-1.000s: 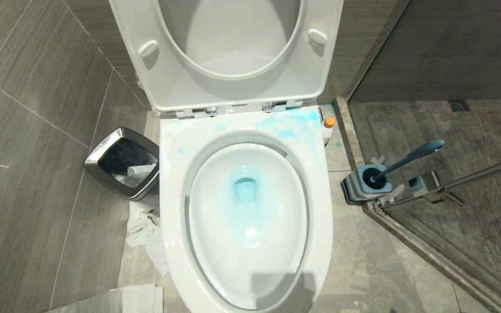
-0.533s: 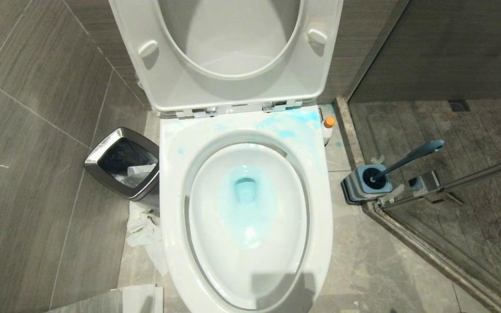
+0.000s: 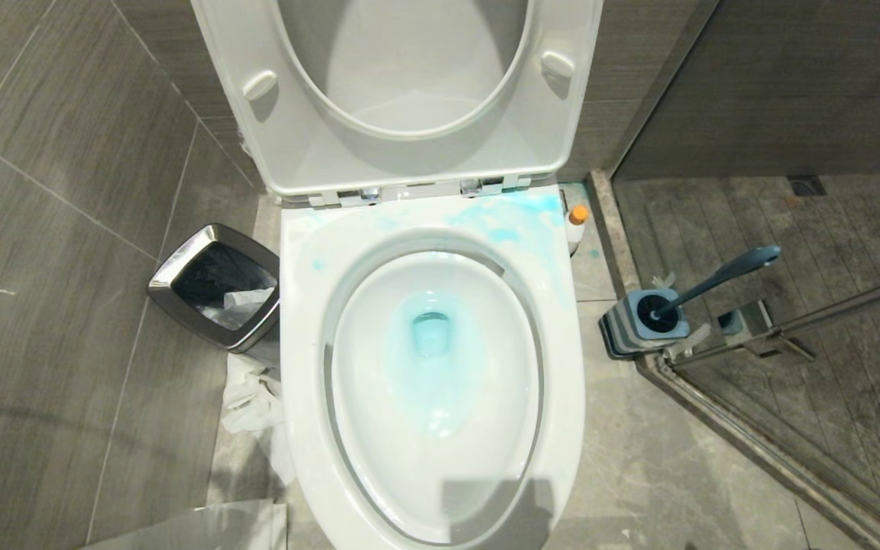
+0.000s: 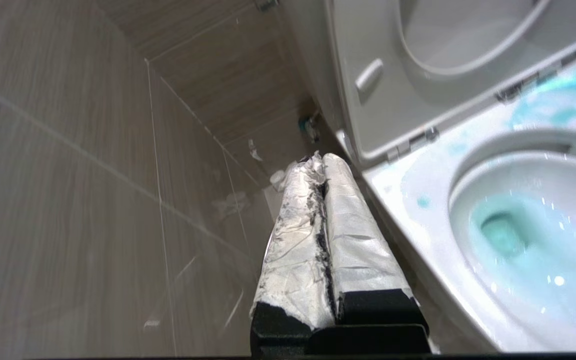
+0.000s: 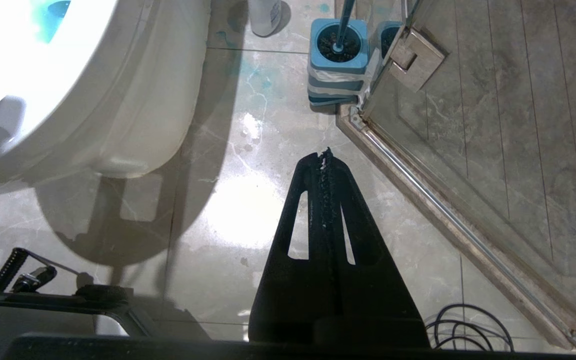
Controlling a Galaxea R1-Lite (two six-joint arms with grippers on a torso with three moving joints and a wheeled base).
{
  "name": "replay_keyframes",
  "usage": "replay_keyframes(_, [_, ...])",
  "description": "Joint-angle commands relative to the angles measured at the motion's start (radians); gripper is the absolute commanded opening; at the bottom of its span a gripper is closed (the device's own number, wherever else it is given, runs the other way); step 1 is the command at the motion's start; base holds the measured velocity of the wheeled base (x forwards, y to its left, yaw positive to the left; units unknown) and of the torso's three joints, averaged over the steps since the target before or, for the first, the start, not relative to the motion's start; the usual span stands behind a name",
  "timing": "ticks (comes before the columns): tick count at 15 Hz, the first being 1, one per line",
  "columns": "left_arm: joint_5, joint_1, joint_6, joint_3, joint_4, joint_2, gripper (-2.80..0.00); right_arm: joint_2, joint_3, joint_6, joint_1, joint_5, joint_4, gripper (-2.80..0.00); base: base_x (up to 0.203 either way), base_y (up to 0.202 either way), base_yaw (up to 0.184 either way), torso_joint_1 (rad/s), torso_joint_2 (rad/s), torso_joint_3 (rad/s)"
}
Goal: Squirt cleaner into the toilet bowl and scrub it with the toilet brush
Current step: Flush the toilet
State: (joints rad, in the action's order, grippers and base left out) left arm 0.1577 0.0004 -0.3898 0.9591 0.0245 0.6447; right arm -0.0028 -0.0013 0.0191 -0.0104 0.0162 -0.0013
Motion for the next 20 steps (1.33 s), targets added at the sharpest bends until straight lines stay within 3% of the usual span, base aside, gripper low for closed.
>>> replay_keyframes(1, [-0.004,0.0,0.067,0.184,-0.004,0.255,-2.8,0.003,0.0,0.001,0.0,0.001,0.0,-2.8,0.0,0.0,0.0,0.0,0.0,0.0])
replay_keyframes(5, [0.015,0.0,0.352,0.48,-0.007,0.536,-2.8,0.003,0.0,0.001,0.0,0.001,0.0,-2.8,0.0,0.0,0.0,0.0,0.0,0.0])
replay_keyframes(7, [0.126,0.007,0.49,0.579,0.026,0.64,-2.8,0.003,0.0,0.001,0.0,0.001,0.0,-2.8,0.0,0.0,0.0,0.0,0.0,0.0])
replay_keyframes(8, [0.176,0.026,0.528,0.61,0.072,0.685,-2.8,0.003,0.0,0.001,0.0,0.001,0.0,-2.8,0.0,0.0,0.0,0.0,0.0,0.0])
replay_keyframes(12, [0.246,0.072,0.638,0.749,0.397,0.876,-2.8,0.003,0.0,0.001,0.0,0.001,0.0,-2.8,0.0,0.0,0.0,0.0,0.0,0.0])
replay_keyframes(14, [0.251,0.084,0.671,0.814,0.439,0.934,-2.8,0.003,0.0,0.001,0.0,0.001,0.0,-2.8,0.0,0.0,0.0,0.0,0.0,0.0])
replay_keyframes(20, [0.239,0.066,0.654,0.859,0.604,1.065,-2.8,0.003,0.0,0.001,0.0,0.001,0.0,-2.8,0.0,0.0,0.0,0.0,0.0,0.0])
